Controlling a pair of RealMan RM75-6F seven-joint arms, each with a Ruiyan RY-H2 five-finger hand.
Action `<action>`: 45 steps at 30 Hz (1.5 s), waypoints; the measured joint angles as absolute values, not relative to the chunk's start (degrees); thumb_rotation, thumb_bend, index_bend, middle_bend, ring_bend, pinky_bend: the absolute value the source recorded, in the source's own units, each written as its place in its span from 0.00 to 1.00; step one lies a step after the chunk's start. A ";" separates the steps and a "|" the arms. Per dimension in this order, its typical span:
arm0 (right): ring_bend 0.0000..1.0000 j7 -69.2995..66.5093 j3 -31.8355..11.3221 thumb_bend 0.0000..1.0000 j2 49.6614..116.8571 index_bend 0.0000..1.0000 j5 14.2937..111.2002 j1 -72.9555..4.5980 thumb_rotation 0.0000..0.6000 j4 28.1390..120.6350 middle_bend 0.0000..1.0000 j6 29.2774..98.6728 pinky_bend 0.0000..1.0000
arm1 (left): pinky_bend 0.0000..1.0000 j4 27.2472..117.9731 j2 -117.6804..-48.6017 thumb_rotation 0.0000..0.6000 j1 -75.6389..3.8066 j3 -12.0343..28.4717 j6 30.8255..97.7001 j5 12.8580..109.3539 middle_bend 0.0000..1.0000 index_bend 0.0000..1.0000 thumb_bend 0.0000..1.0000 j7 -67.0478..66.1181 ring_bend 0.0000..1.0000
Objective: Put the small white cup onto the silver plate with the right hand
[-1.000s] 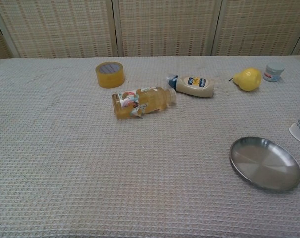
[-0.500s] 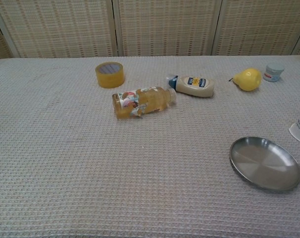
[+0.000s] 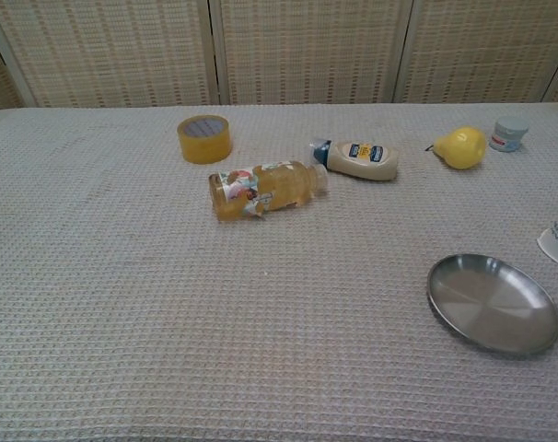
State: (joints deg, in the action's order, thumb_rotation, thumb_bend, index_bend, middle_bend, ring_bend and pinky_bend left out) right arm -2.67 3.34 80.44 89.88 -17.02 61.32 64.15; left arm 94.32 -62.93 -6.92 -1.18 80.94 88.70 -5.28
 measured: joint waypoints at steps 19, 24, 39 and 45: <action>0.66 -2.94 3.47 0.24 81.77 0.47 89.01 -17.63 1.00 59.13 0.72 62.77 0.92 | 0.31 94.32 -63.11 1.00 -7.02 -1.83 80.72 89.55 0.42 0.37 0.51 -6.45 0.36; 0.66 -2.73 4.18 0.24 82.32 0.50 89.73 -17.38 1.00 58.46 0.73 63.48 0.92 | 0.31 94.59 -62.90 1.00 -6.79 -2.01 81.49 90.33 0.42 0.37 0.51 -6.66 0.36; 0.69 -3.55 3.96 0.24 84.03 0.58 90.28 -16.74 1.00 56.06 0.75 66.52 0.95 | 0.31 95.16 -62.51 1.00 -6.61 -2.40 81.62 90.82 0.42 0.37 0.51 -6.62 0.36; 0.69 -2.64 3.82 0.24 84.12 0.51 89.84 -16.57 1.00 56.14 0.75 66.06 0.95 | 0.31 95.35 -62.35 1.00 -6.66 -2.65 81.41 91.22 0.42 0.37 0.51 -6.65 0.36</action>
State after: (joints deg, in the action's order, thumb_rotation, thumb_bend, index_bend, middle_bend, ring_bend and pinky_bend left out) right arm -2.64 3.82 84.12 89.84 -16.57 56.14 66.06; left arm 95.35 -62.35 -6.66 -2.65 81.41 91.22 -6.65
